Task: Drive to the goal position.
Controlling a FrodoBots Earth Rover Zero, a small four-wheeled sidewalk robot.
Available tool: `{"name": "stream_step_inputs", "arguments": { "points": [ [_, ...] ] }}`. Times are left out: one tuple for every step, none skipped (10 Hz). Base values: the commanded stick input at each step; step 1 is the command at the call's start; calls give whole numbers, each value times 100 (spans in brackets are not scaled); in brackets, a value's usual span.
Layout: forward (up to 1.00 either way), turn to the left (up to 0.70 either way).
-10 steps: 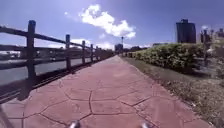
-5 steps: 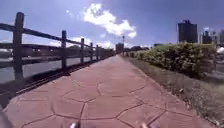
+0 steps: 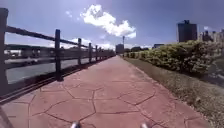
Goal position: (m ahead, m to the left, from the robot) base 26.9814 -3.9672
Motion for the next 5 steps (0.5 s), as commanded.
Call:
{"name": "stream_step_inputs", "arguments": {
  "points": [
    [85,-25],
    [85,-34],
    [85,-14],
    [85,0],
    [85,0]
  ]
}}
